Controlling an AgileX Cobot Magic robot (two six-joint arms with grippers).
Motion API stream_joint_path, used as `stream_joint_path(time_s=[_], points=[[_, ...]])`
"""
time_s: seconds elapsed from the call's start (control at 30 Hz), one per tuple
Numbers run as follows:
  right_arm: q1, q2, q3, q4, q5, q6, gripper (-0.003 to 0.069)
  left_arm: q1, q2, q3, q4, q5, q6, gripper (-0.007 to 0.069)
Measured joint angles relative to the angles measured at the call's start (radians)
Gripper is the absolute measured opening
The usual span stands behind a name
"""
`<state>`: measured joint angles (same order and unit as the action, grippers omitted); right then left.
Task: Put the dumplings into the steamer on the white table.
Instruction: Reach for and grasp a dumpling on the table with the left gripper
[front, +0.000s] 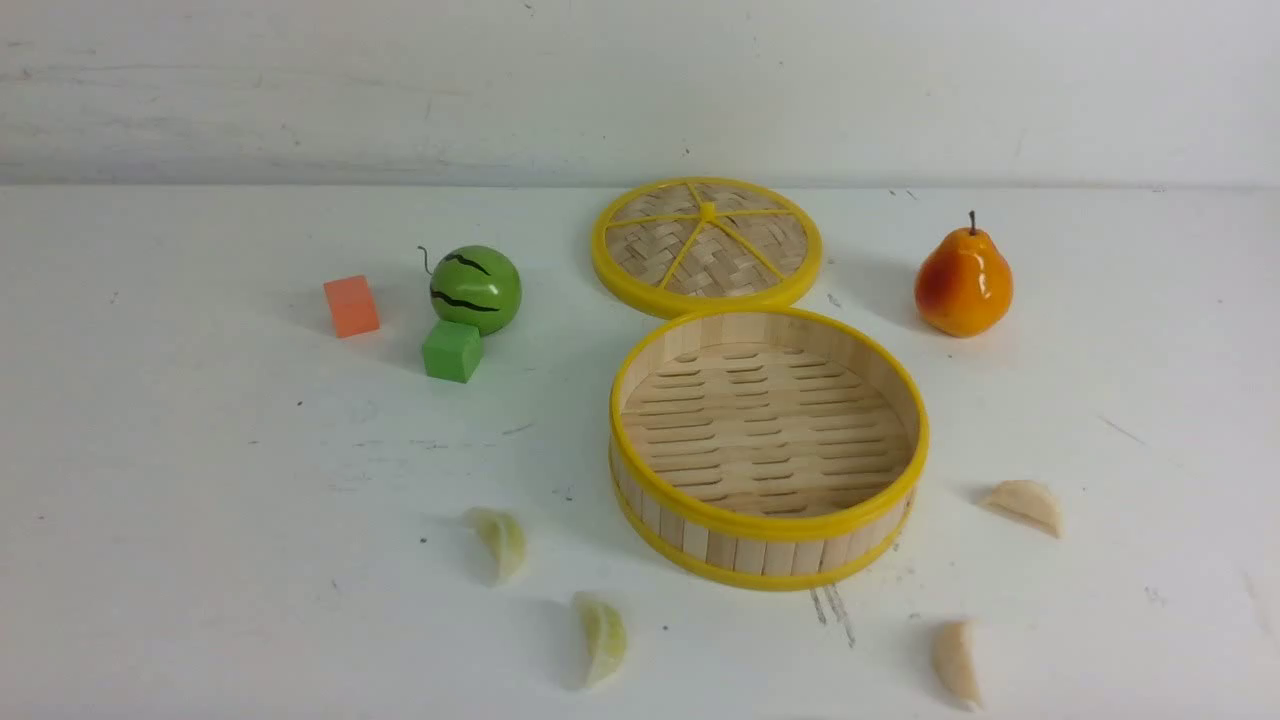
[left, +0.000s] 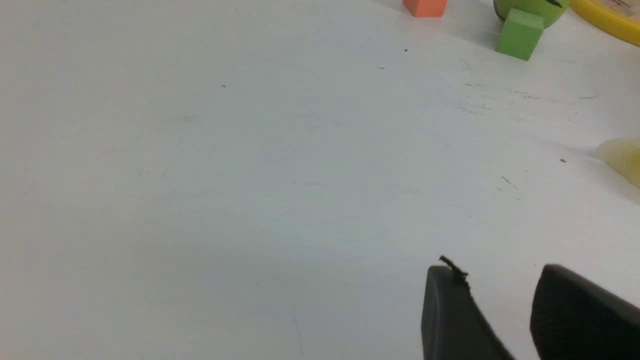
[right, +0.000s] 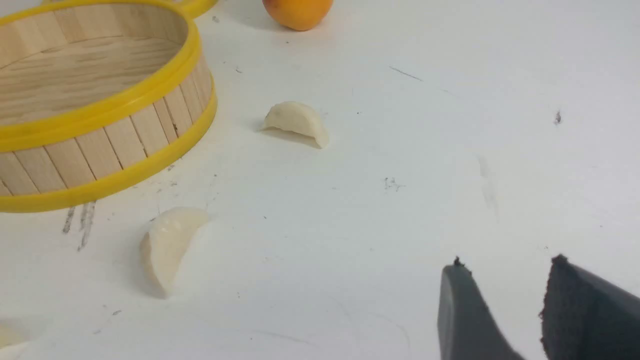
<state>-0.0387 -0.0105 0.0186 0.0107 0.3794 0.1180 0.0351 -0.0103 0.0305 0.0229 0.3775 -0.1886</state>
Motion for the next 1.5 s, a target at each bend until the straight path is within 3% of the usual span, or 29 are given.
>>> stream_joint_path(time_s=[1.5], points=[[0.000,0.000,0.000,-0.018,0.000,0.000,0.0240,0.000,0.000,0.000,0.000,0.006,0.000,0.0237]])
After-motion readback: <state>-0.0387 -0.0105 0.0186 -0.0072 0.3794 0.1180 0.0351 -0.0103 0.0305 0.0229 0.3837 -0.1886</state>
